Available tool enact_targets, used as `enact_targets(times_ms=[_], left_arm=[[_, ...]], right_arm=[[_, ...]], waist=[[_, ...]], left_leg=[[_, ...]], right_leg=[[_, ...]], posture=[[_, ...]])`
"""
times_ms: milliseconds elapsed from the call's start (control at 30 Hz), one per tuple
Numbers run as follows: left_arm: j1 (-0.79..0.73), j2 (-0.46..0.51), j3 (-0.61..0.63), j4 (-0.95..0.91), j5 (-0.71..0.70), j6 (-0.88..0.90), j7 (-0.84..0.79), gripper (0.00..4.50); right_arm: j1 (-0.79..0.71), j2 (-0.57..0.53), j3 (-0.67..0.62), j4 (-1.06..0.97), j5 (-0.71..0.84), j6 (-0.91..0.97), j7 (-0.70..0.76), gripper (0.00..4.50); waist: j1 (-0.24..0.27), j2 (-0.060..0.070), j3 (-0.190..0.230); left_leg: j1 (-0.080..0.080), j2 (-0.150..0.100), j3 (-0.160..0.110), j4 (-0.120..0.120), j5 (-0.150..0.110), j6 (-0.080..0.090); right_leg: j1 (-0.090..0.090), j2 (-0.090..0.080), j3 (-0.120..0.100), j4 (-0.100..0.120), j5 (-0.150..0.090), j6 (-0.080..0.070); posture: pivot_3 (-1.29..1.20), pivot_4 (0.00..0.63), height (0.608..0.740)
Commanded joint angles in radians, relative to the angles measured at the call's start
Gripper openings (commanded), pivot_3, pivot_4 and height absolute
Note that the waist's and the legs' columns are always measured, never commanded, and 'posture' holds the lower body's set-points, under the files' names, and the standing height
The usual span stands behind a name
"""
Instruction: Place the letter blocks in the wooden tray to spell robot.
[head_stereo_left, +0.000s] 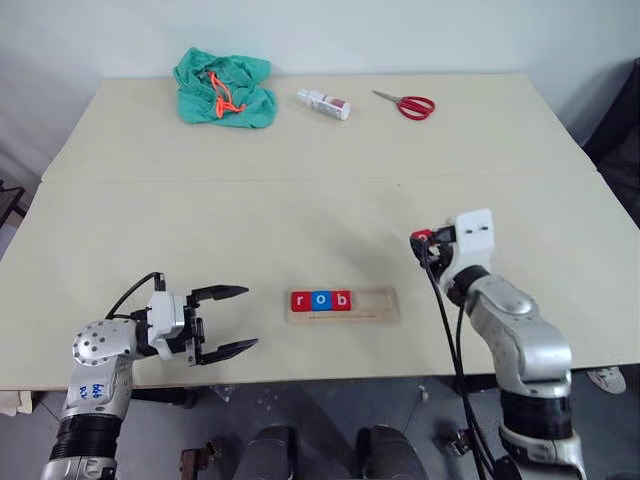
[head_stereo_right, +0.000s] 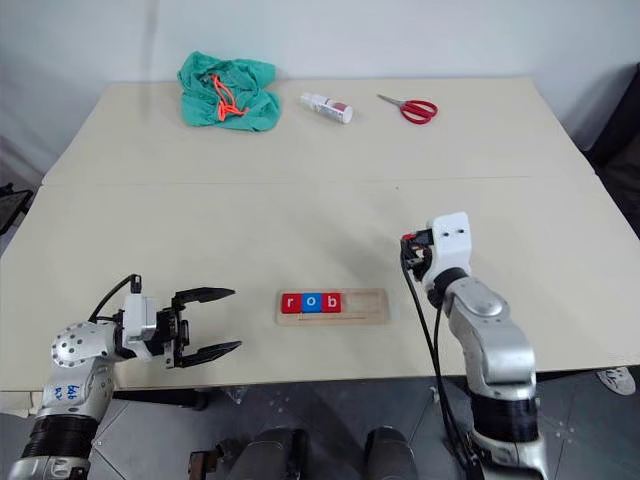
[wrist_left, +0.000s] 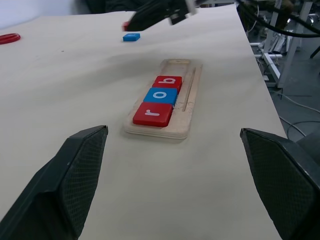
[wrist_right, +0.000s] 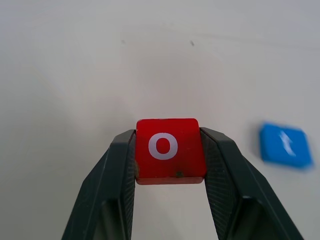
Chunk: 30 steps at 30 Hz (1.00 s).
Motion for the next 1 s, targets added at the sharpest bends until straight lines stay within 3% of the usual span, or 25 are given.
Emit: enact_targets(times_ms=[33, 267, 633, 933, 1000], left_arm=[[-0.028, 0.005, 0.014, 0.016, -0.043, -0.013, -0.039, 4.50], [-0.053, 0.034, 0.060, 0.084, -0.095, -0.024, -0.138, 4.50], [-0.044, 0.037, 0.106, 0.075, -0.134, 0.006, -0.136, 4.50], [-0.035, 0.038, 0.099, 0.053, -0.139, 0.015, -0.129, 4.50], [-0.038, 0.034, 0.095, 0.052, -0.135, 0.014, -0.124, 4.50]], right_arm=[[0.046, -0.001, -0.034, -0.180, 0.007, 0.117, -0.050, 1.47], [0.195, 0.074, -0.024, -0.389, -0.011, 0.279, -0.140, 1.47], [0.204, 0.125, -0.058, -0.410, 0.005, 0.338, -0.146, 1.47], [0.202, 0.130, -0.082, -0.392, 0.013, 0.291, -0.128, 4.45], [0.198, 0.111, -0.084, -0.388, 0.023, 0.261, -0.101, 4.48]], waist=[[0.000, 0.000, 0.000], [0.000, 0.000, 0.000], [-0.001, 0.000, 0.000], [-0.001, 0.000, 0.000], [-0.002, 0.000, 0.000]], left_leg=[[0.000, 0.000, 0.000, 0.000, 0.000, 0.000], [0.000, 0.000, -0.001, -0.001, 0.000, 0.000], [0.000, 0.000, 0.000, -0.001, 0.000, 0.000], [0.000, 0.000, 0.000, -0.001, 0.000, 0.000], [0.001, 0.000, 0.000, -0.001, 0.000, 0.000]], right_leg=[[0.000, 0.000, 0.000, 0.000, 0.000, 0.000], [0.000, 0.001, 0.000, 0.000, 0.000, 0.000], [0.000, 0.000, 0.001, -0.001, 0.000, 0.000], [0.000, 0.000, 0.001, -0.001, 0.000, 0.000], [0.000, 0.000, 0.001, -0.001, 0.000, 0.000]], posture=[[0.00, 0.150, 0.740], [0.00, 0.150, 0.740], [0.00, 0.150, 0.740], [0.00, 0.150, 0.740], [0.00, 0.150, 0.740]])
